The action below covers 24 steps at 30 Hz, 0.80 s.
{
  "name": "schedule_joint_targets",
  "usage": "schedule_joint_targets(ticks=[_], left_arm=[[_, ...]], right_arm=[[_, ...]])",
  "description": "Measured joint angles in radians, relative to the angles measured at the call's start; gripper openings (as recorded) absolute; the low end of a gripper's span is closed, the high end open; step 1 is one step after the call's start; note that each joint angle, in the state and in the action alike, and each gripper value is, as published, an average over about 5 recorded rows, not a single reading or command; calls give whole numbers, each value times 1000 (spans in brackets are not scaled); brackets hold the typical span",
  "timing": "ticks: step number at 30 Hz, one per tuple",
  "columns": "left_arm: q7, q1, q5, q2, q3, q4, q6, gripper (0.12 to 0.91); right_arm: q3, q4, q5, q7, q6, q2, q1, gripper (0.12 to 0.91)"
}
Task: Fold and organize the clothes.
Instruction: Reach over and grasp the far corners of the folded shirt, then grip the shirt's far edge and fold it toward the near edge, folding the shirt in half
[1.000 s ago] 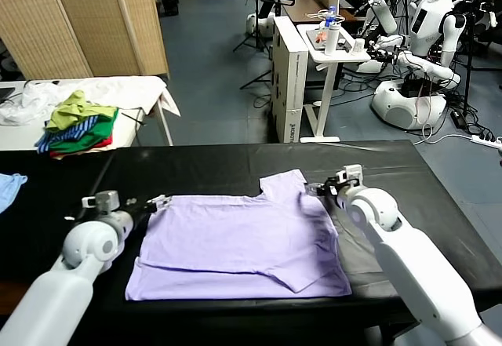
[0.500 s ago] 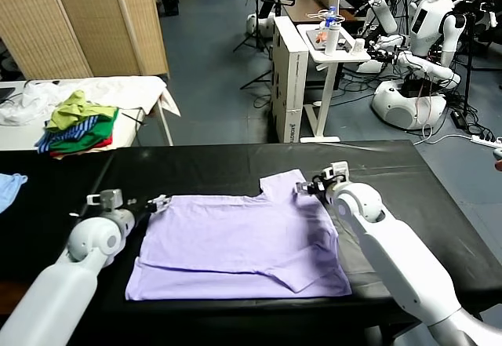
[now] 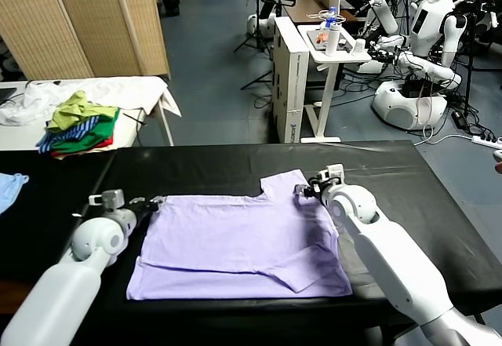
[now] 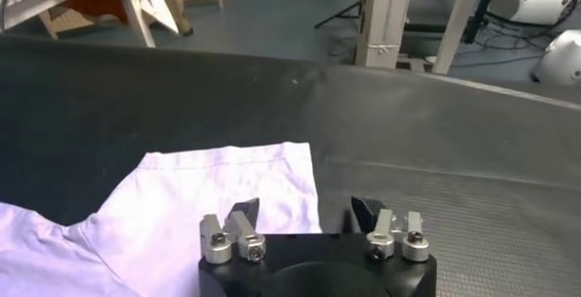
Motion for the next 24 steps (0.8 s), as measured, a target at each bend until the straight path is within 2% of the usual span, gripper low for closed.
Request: schedule_joint_targets(ticks=[4,10,15,19,24], left_arm=[[5,-5,5,-4,4,12,-1,593],[16,-3,10,-4,6,15,0,418],[20,1,9,-1,8,9,4,331],[23,6,8,-2,8,2,4,251],[23,9,6,-1,2,-13,4,178]], right_arm=[[5,-10,-1,-1,0,7,0,602],[7,-15,-1,-5,0,10,3,340],[7,-17,-10,-17,4,12,4,192],[12,-12,-21,-29,37,11,-3,143],[30,12,-17,-43,92,3,-20,140]])
